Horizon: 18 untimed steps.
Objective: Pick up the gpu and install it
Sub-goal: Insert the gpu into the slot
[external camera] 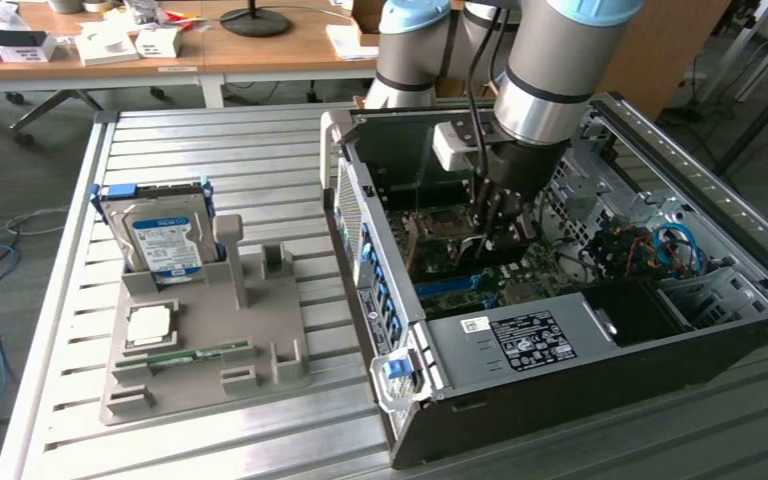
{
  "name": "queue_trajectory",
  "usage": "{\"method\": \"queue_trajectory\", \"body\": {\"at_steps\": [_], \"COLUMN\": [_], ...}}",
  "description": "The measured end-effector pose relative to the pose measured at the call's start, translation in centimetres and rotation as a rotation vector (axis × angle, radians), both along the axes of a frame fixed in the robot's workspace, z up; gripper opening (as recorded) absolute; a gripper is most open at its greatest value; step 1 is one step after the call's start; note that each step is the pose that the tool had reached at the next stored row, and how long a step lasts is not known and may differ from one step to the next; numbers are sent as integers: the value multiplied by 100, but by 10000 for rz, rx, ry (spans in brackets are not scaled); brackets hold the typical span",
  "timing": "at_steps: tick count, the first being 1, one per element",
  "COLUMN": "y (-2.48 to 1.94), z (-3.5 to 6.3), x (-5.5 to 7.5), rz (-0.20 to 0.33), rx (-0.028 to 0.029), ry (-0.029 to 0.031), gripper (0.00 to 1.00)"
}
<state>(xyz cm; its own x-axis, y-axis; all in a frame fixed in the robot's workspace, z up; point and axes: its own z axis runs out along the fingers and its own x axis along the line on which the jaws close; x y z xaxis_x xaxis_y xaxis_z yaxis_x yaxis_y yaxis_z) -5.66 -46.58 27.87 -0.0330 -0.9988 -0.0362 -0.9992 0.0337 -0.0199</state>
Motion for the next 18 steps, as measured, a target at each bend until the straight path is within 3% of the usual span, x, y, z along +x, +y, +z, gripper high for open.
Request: {"method": "queue_trajectory", "body": {"at_steps": [18], "y": [0], "z": [-63], "x": [-55], "rz": [0], "rx": [-33], "ry": [1], "gripper": [26]}}
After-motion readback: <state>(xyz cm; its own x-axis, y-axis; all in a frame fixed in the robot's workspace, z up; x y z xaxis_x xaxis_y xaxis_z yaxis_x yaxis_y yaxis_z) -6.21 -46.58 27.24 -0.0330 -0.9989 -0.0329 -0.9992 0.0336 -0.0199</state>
